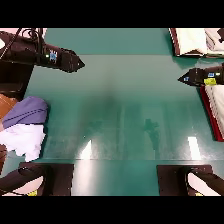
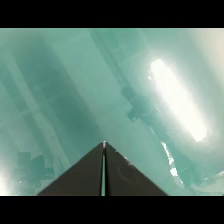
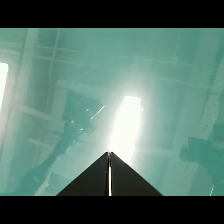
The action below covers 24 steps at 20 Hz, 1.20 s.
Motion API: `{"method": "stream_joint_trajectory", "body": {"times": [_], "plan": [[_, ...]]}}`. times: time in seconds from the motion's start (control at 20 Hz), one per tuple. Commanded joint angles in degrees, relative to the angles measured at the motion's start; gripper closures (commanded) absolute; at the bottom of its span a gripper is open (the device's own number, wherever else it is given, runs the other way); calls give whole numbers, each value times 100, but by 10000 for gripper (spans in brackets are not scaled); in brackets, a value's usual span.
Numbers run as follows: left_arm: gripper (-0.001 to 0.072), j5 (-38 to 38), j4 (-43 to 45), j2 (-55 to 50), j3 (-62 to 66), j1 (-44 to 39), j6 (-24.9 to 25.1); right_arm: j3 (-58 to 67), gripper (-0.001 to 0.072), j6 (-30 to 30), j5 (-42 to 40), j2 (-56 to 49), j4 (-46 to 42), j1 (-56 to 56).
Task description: Fold the shirts.
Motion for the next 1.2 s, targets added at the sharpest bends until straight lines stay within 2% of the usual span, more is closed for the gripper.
{"method": "stream_joint_trajectory", "body": {"times": [0.0,0.5,0.65,0.8,1.0,1.1,1.15], "plan": [[680,2,2,0,2,0,0,-2,694,0,17,2,4,7],[679,4,-2,0,2,0,-7,-2,694,0,17,0,4,7],[680,605,9,0,2,9,-28,-2,694,0,17,0,2,7],[680,-2,693,90,205,422,-22,-2,694,0,31,0,-4,7],[679,-654,2216,533,144,1486,-212,-4,694,0,229,-2,-11,-17],[676,-1038,2693,542,-81,2035,-212,-2,694,0,229,2,-9,-17],[483,-1067,2785,542,-334,2312,-212,-2,694,0,229,2,-9,-15]]}}
